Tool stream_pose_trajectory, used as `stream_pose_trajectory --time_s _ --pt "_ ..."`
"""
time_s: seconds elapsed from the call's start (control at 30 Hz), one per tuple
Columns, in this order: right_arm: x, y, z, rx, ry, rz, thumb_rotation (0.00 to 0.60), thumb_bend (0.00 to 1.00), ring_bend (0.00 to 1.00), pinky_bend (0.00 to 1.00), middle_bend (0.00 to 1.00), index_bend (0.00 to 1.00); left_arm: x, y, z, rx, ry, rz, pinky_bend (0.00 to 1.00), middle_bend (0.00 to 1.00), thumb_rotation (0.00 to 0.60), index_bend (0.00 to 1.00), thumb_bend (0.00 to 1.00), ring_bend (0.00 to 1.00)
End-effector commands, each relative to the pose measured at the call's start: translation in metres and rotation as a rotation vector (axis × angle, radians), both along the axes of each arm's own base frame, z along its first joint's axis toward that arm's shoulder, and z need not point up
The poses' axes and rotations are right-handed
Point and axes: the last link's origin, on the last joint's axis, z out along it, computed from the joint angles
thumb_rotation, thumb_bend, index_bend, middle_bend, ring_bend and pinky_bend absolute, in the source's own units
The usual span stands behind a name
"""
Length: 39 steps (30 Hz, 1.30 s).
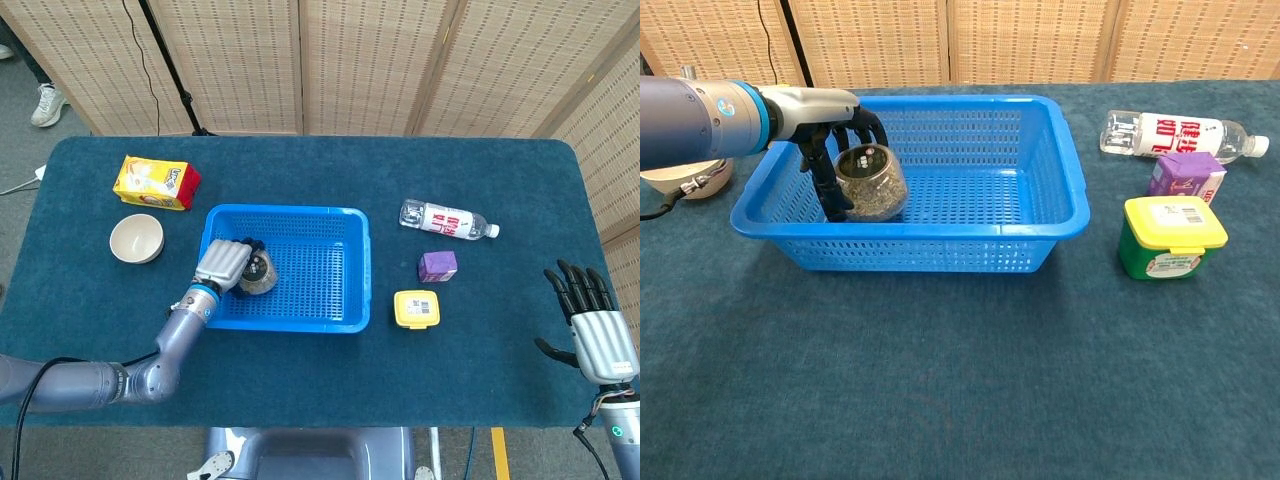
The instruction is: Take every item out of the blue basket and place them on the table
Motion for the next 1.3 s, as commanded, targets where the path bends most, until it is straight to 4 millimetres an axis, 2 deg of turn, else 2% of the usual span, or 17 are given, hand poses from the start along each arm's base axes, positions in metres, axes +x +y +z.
stream_pose_trajectory --time_s 0.03,0.17,0.23,0.4,0.5,0.57,0.67,0.73,0.87,0.9,0.93,0.97,1.0,1.03,1.1,1.23,1.3 --pt "0.000 0.000 0.000 0.001 0.000 -0.001 0.600 0.00 0.00 0.00 0.00 0.00 0.007 -0.002 0.016 0.032 -0.069 -0.024 0.61 0.49 0.600 0.72 0.55 0.48" --pt "0.000 0.000 -0.001 0.006 0.000 -0.004 0.600 0.00 0.00 0.00 0.00 0.00 0.016 -0.008 0.042 0.065 -0.136 -0.066 0.61 0.49 0.600 0.72 0.55 0.48" --pt "0.000 0.000 -0.001 0.005 -0.001 -0.002 0.600 0.00 0.00 0.00 0.00 0.00 0.019 -0.016 0.066 0.102 -0.166 -0.105 0.61 0.49 0.600 0.72 0.55 0.48" --pt "0.002 0.001 -0.001 0.004 -0.004 0.004 0.600 0.00 0.00 0.00 0.00 0.00 0.001 -0.040 0.106 0.143 -0.164 -0.147 0.61 0.49 0.600 0.71 0.54 0.48" --pt "0.004 0.002 -0.002 0.007 -0.008 0.011 0.600 0.00 0.00 0.00 0.00 0.00 -0.023 -0.056 0.123 0.160 -0.140 -0.144 0.61 0.49 0.600 0.71 0.54 0.47" --pt "0.006 0.004 -0.002 0.010 -0.010 0.017 0.600 0.00 0.00 0.00 0.00 0.00 -0.053 -0.072 0.135 0.174 -0.114 -0.109 0.61 0.49 0.600 0.70 0.54 0.47" --pt "0.008 0.005 -0.002 0.015 -0.015 0.022 0.600 0.00 0.00 0.00 0.00 0.00 -0.085 -0.089 0.142 0.182 -0.097 -0.085 0.61 0.49 0.600 0.70 0.52 0.47" --pt "0.009 0.006 -0.002 0.020 -0.019 0.027 0.600 0.00 0.00 0.00 0.00 0.00 -0.118 -0.102 0.142 0.184 -0.061 -0.042 0.61 0.49 0.600 0.69 0.51 0.46" --pt "0.010 0.006 -0.002 0.025 -0.022 0.027 0.600 0.00 0.00 0.00 0.00 0.00 -0.149 -0.113 0.133 0.186 -0.053 0.001 0.57 0.48 0.600 0.67 0.50 0.44" --pt "0.010 0.005 -0.002 0.026 -0.021 0.027 0.600 0.00 0.00 0.00 0.00 0.00 -0.156 -0.115 0.131 0.187 -0.052 0.012 0.45 0.45 0.600 0.64 0.49 0.41" --pt "0.010 0.005 -0.001 0.026 -0.020 0.026 0.600 0.00 0.00 0.00 0.00 0.00 -0.161 -0.116 0.128 0.189 -0.051 0.019 0.28 0.36 0.600 0.58 0.47 0.33" --pt "0.009 0.005 -0.001 0.028 -0.018 0.026 0.600 0.00 0.00 0.00 0.00 0.00 -0.166 -0.117 0.125 0.193 -0.052 0.023 0.17 0.27 0.600 0.51 0.44 0.24" --pt "0.009 0.005 -0.001 0.035 -0.013 0.024 0.600 0.00 0.00 0.00 0.00 0.00 -0.171 -0.118 0.122 0.196 -0.055 0.026 0.05 0.13 0.600 0.34 0.40 0.12" --pt "0.007 0.005 -0.001 0.049 -0.009 0.017 0.600 0.00 0.00 0.00 0.00 0.00 -0.176 -0.120 0.119 0.192 -0.056 0.035 0.00 0.03 0.600 0.17 0.35 0.03" --pt "0.006 0.004 0.000 0.056 -0.008 0.010 0.600 0.00 0.00 0.00 0.00 0.00 -0.181 -0.124 0.115 0.203 -0.085 0.050 0.00 0.00 0.591 0.01 0.27 0.00" --pt "0.005 0.004 0.002 0.046 0.003 0.007 0.600 0.00 0.00 0.00 0.00 0.00 -0.185 -0.130 0.117 0.251 -0.114 0.043 0.00 0.00 0.524 0.00 0.19 0.00" --pt "0.006 0.004 0.003 0.039 0.009 0.006 0.600 0.00 0.00 0.00 0.00 0.00 -0.187 -0.136 0.122 0.290 -0.138 0.039 0.00 0.00 0.516 0.00 0.18 0.00"
